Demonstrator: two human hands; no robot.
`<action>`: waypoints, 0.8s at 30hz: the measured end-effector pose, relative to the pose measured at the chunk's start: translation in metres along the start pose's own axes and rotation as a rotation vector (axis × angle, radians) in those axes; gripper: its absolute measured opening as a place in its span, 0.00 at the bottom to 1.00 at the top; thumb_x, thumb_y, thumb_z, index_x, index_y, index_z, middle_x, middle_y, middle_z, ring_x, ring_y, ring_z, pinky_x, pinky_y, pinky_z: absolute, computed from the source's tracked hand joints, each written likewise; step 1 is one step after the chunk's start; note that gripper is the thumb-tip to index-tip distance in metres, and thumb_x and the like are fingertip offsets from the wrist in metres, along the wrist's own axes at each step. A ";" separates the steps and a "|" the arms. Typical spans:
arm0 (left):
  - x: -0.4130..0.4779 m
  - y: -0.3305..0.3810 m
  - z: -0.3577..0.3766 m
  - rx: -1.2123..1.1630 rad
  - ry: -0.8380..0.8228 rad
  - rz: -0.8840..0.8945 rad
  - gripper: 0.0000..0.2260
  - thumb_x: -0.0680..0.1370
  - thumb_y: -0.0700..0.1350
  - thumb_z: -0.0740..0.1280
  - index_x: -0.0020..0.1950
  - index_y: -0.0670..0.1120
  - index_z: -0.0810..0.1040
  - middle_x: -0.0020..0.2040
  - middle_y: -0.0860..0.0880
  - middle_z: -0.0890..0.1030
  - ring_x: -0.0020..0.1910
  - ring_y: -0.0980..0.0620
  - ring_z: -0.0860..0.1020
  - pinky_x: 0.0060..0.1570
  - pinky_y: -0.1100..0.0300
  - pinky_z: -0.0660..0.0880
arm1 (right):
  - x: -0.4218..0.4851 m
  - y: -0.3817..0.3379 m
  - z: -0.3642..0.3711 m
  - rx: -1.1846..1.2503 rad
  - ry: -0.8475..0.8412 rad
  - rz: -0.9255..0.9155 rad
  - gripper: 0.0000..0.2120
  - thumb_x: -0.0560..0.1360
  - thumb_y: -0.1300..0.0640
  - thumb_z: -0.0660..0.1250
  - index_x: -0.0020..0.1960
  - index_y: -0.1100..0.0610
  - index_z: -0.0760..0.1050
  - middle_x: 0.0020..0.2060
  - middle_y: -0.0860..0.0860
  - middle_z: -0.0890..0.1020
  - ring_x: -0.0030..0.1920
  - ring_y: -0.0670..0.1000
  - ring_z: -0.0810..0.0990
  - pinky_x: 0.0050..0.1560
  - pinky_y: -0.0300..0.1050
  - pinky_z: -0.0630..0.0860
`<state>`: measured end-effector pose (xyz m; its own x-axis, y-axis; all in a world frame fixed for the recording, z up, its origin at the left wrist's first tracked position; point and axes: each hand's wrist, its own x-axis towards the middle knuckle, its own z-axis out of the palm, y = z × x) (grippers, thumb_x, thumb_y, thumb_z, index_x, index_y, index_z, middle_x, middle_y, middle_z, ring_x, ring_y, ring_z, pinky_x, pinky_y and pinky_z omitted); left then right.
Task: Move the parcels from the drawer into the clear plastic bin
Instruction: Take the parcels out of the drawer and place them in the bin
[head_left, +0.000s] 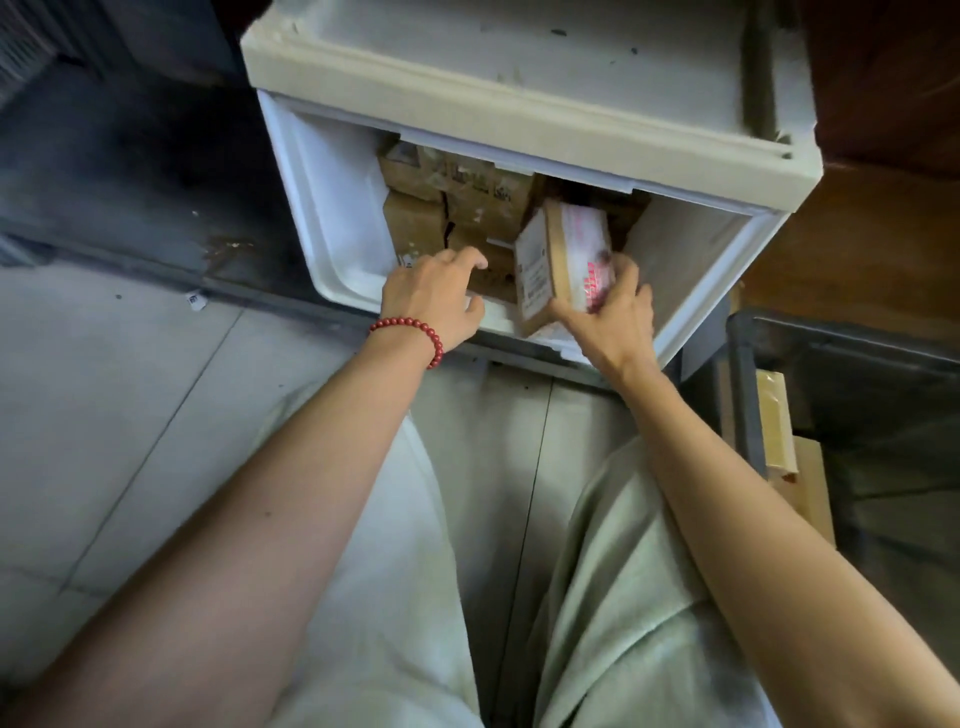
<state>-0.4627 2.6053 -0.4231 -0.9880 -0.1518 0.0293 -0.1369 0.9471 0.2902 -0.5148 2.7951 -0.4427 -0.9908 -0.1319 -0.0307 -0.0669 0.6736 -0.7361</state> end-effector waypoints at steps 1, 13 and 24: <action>-0.006 0.000 -0.005 -0.021 0.004 -0.005 0.20 0.78 0.48 0.63 0.70 0.52 0.66 0.66 0.49 0.74 0.60 0.46 0.75 0.51 0.54 0.71 | -0.009 -0.002 -0.002 0.003 -0.030 -0.027 0.40 0.71 0.46 0.73 0.74 0.53 0.55 0.65 0.57 0.67 0.57 0.52 0.67 0.54 0.43 0.64; -0.065 -0.004 -0.049 -0.463 -0.023 0.086 0.40 0.65 0.40 0.79 0.73 0.54 0.66 0.67 0.50 0.72 0.62 0.53 0.74 0.63 0.57 0.71 | -0.092 -0.017 -0.032 0.498 -0.064 0.062 0.27 0.72 0.50 0.73 0.63 0.54 0.62 0.57 0.54 0.73 0.55 0.53 0.79 0.47 0.53 0.82; -0.108 0.015 -0.054 -0.756 0.173 0.144 0.27 0.68 0.41 0.78 0.63 0.55 0.74 0.56 0.60 0.77 0.51 0.74 0.74 0.49 0.81 0.68 | -0.108 -0.014 -0.067 0.691 -0.141 0.098 0.19 0.77 0.35 0.58 0.49 0.42 0.83 0.46 0.47 0.86 0.46 0.51 0.85 0.47 0.46 0.81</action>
<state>-0.3547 2.6210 -0.3705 -0.9587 -0.1429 0.2460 0.1385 0.5211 0.8422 -0.4147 2.8489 -0.3837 -0.9605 -0.2191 -0.1713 0.1578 0.0780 -0.9844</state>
